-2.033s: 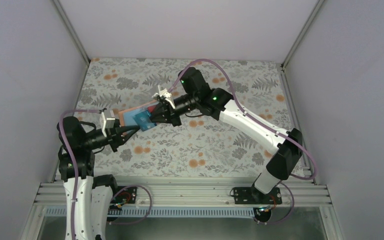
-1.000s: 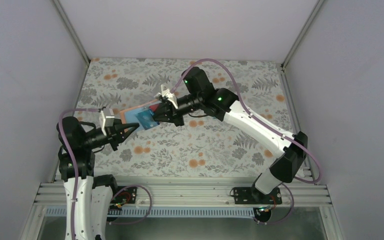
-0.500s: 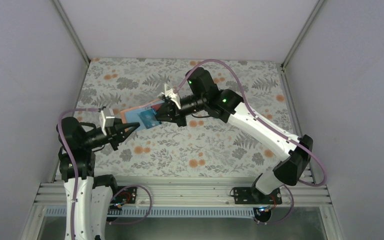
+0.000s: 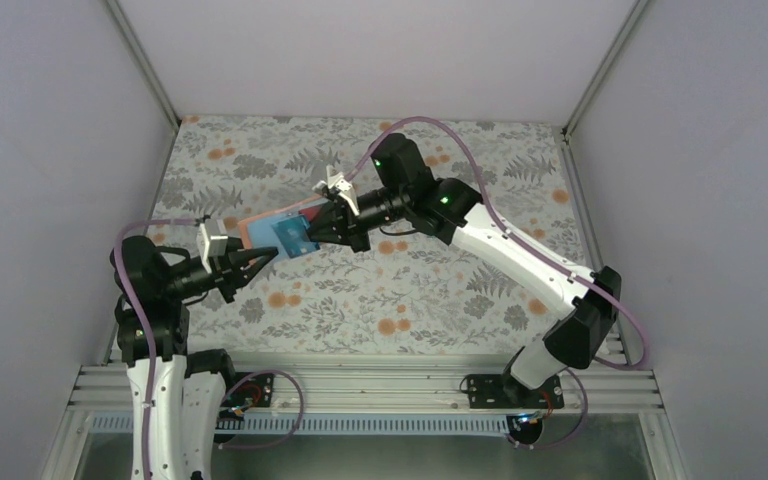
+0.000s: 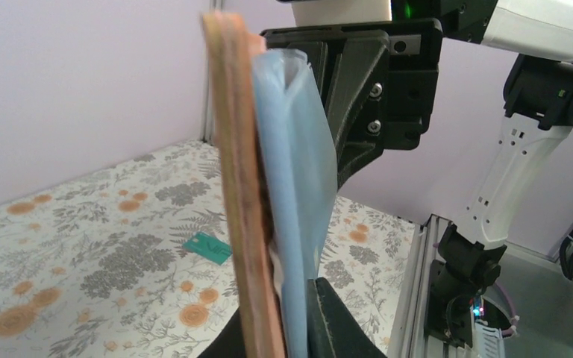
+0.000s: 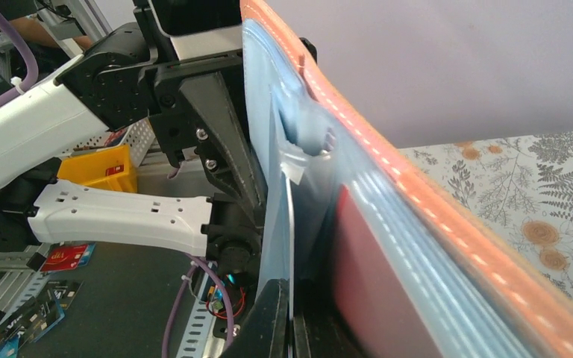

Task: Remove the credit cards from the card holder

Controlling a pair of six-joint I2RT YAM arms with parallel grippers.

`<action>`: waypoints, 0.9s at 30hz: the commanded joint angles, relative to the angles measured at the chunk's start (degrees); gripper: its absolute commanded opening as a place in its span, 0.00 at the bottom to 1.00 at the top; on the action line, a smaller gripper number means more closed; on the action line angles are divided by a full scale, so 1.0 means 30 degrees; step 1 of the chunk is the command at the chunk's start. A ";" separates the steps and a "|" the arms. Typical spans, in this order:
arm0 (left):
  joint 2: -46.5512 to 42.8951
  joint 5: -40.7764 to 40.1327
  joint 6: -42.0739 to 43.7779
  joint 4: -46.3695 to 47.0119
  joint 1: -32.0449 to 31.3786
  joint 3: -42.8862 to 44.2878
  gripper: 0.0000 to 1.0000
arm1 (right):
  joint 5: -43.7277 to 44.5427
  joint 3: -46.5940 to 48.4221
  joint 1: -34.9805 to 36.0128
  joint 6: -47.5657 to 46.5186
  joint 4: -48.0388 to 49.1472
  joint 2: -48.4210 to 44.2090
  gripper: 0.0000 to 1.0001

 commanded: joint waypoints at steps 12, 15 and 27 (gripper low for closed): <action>-0.0008 0.0404 -0.0116 -0.0159 0.0115 0.0404 0.25 | -0.0493 0.0253 0.0259 -0.0505 0.0527 0.0208 0.04; 0.0016 0.0336 -0.0138 -0.0125 0.0118 0.0373 0.25 | -0.0766 0.0692 0.0540 -0.0858 -0.0027 0.0665 0.04; -0.0079 0.0575 -0.0408 -0.0027 0.0106 0.0109 0.02 | -0.0016 0.0435 0.0722 -0.1403 -0.0258 0.0286 0.04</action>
